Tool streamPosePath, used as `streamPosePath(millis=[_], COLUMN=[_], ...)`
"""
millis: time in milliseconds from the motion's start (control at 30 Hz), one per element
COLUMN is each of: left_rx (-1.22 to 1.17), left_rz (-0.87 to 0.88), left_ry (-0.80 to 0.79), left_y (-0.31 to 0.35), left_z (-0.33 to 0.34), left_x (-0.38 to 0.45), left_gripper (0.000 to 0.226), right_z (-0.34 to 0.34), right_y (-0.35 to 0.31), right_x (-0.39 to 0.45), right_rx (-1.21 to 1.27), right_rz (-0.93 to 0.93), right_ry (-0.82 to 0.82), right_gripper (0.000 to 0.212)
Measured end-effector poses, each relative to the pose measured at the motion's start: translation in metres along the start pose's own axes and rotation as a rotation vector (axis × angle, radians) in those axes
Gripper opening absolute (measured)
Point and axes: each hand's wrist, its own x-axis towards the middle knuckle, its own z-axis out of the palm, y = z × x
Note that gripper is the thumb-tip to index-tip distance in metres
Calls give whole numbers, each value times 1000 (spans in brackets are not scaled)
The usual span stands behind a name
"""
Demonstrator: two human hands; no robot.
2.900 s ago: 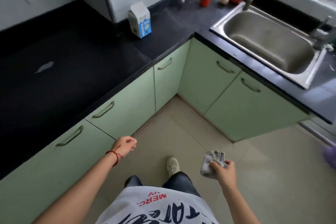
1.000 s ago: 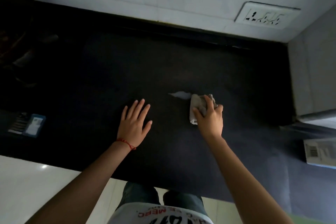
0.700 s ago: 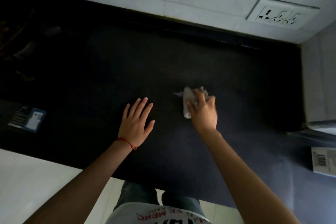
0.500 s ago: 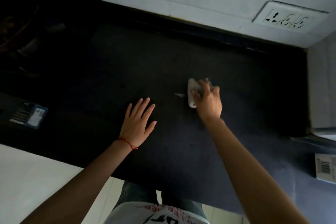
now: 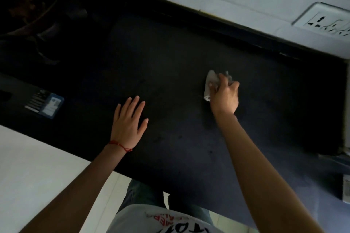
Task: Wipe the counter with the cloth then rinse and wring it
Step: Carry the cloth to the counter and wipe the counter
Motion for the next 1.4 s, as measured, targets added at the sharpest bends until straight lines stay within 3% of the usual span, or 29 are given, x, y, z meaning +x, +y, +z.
streamPosePath(millis=[133, 167, 300, 333, 433, 500, 533, 667, 700, 800, 867, 900, 1033, 1067, 1200, 1233, 1267, 1400], left_rx=[7, 11, 1, -2, -12, -9, -9, -9, -5, -10, -9, -5, -13, -14, -28, -29, -31, -38], left_rz=[-4, -2, 8, 12, 12, 15, 18, 23, 26, 21, 17, 19, 17, 17, 18, 18, 20, 24], left_ry=[-2, -6, 0, 4, 8, 9, 9, 5, 5, 18, 22, 25, 18, 19, 25, 26, 26, 33], left_y=[-1, 0, 0, 0, 0, 0, -1, -1, -1, -2, -2, -1, -2, -1, -2, -3, -3, -2], left_z=[-1, -1, -2, -3, -3, -3, -4, -4, -4, -2, -2, -2, -2, -2, 0, 1, 2, 2], left_x=[0, 0, -1, -1, -2, -1, -1, -1, -1, -2, -2, -2, -1, -1, -2, -2, -2, -2], left_gripper=[55, 57, 57, 57, 57, 57, 56, 56, 56, 54, 54, 54, 57, 57, 57, 57, 57, 55], right_z=[15, 14, 13, 17, 35, 32, 28, 13, 16, 39, 31, 23, -11, -7, 29, 22, 11, -32], right_y=[7, 6, -21, -28, -31, -23, -20, -18, -23, -31, -16, -6, 29, 19, -9, 2, 19, 74], right_x=[-47, -36, 13, 4, -53, -51, -35, 13, 0, -68, -67, -51, -8, -21, -87, -82, -71, -43], right_rx=[-29, -25, -8, -16, -50, -60, -82, -38, -42, -88, -92, -90, -8, -18, -92, -97, -93, -28], right_rz=[-325, -324, -27, -49, -390, -484, -464, -39, -61, -402, -458, -394, 145, 137, -269, -282, -225, 319], right_ry=[-196, -188, -32, -40, -224, -283, -255, -13, -15, -217, -234, -181, 102, 101, -187, -168, -106, 193], right_gripper=[47, 47, 46, 47, 47, 47, 47, 47, 46, 47, 47, 47, 47, 47, 47, 47, 47, 46])
